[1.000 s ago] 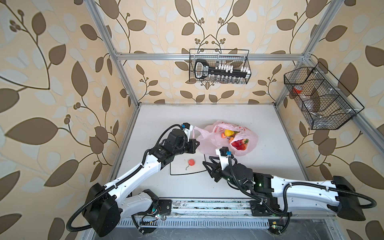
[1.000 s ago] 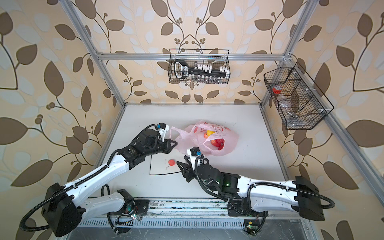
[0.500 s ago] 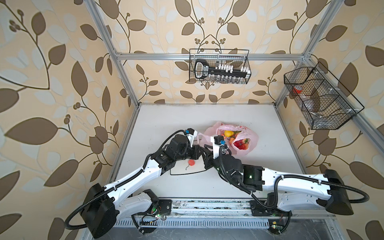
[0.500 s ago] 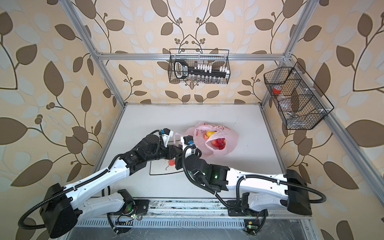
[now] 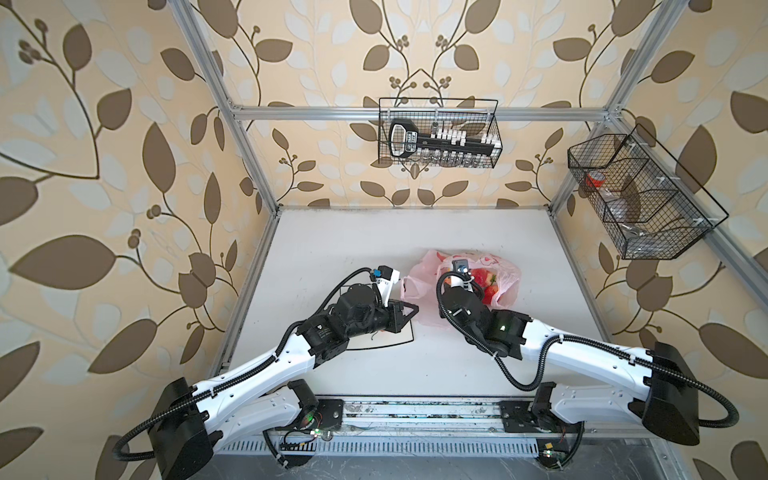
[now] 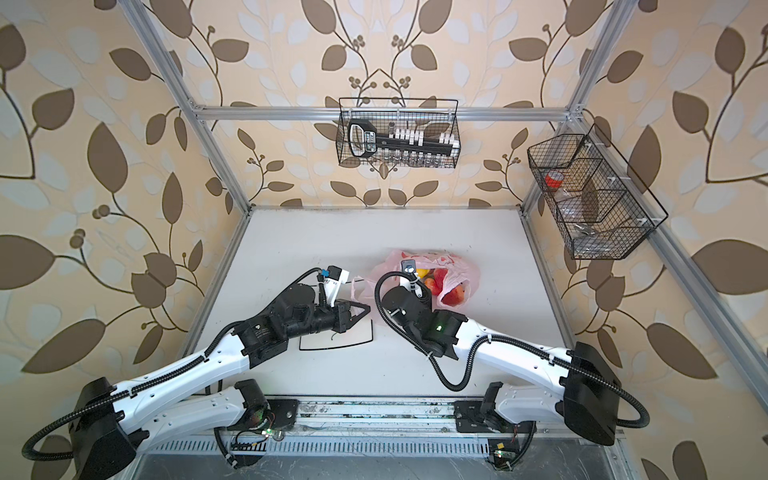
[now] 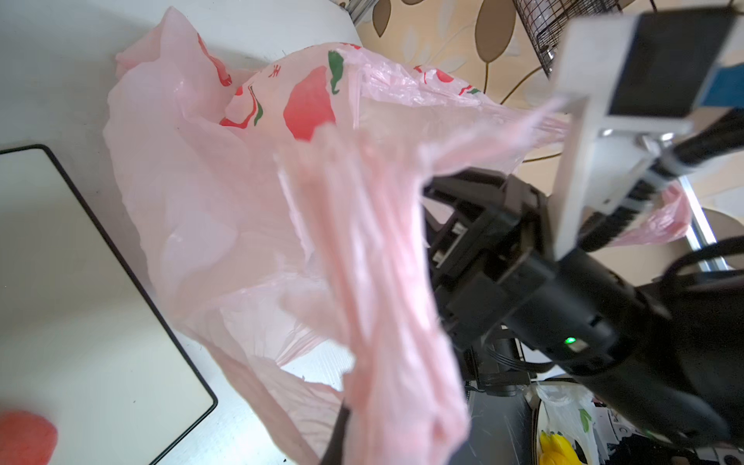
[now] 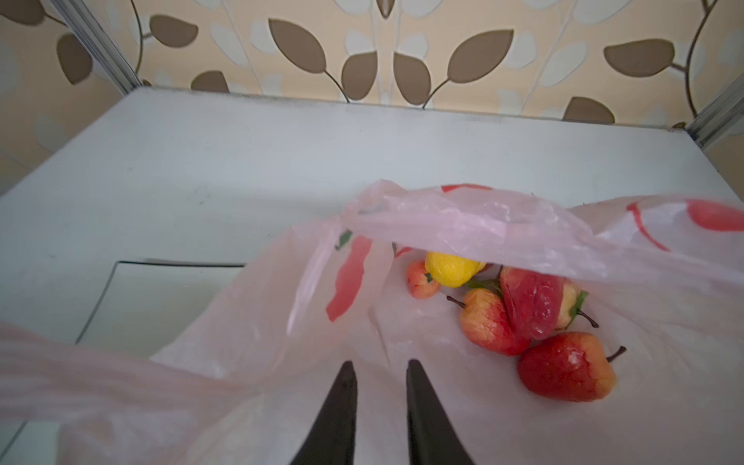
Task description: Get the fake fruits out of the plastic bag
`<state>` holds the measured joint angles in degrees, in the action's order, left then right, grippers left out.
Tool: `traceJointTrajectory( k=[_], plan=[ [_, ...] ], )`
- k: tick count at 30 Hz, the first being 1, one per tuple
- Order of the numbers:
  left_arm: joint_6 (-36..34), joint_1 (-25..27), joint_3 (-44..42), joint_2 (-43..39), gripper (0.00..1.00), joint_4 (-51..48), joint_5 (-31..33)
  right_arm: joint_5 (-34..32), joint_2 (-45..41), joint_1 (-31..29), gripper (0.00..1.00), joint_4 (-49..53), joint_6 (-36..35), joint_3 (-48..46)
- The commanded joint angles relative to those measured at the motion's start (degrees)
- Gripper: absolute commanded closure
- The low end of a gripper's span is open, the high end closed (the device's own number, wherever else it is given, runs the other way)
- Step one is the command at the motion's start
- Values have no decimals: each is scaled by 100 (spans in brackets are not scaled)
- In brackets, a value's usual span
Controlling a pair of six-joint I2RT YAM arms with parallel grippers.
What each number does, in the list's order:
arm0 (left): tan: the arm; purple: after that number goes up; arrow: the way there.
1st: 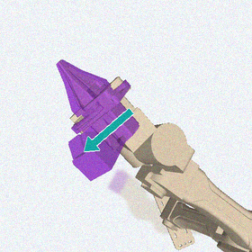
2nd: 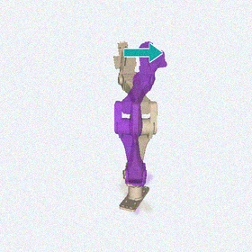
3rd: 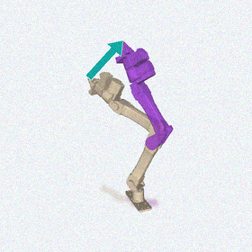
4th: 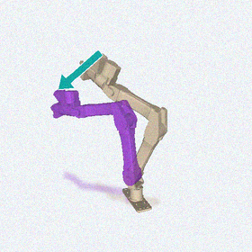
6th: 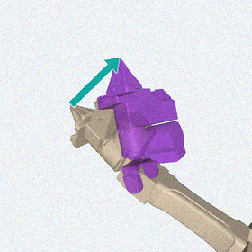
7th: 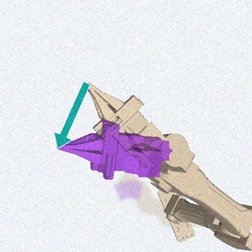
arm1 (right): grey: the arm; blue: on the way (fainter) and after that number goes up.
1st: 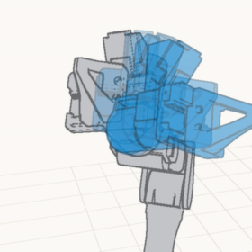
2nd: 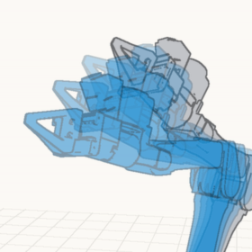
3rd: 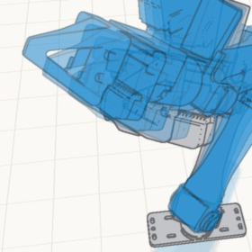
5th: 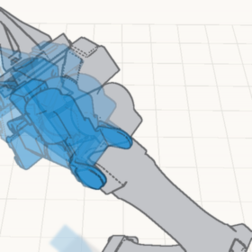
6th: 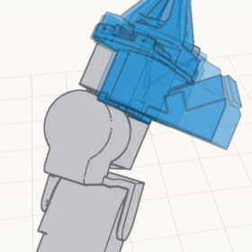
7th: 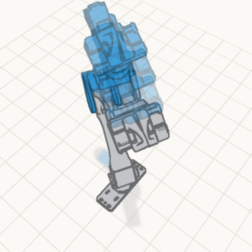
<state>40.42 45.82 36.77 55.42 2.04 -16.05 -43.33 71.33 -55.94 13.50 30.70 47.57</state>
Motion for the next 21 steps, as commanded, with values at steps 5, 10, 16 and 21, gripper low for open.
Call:
traceJointTrajectory(
  k=[5,10,16,21],
  plan=[
    [64,67,-65,-290,100,417,-35,585,404,477,77,500,-266,-305],
    [-8,67,-65,-379,100,459,-202,1027,722,897,75,423,-211,-345],
    [-5,150,-141,-317,100,606,-367,1113,944,1392,66,193,522,-443],
    [-26,406,-213,-186,100,876,-434,1627,853,1861,59,-448,1359,-699]
  ],
)
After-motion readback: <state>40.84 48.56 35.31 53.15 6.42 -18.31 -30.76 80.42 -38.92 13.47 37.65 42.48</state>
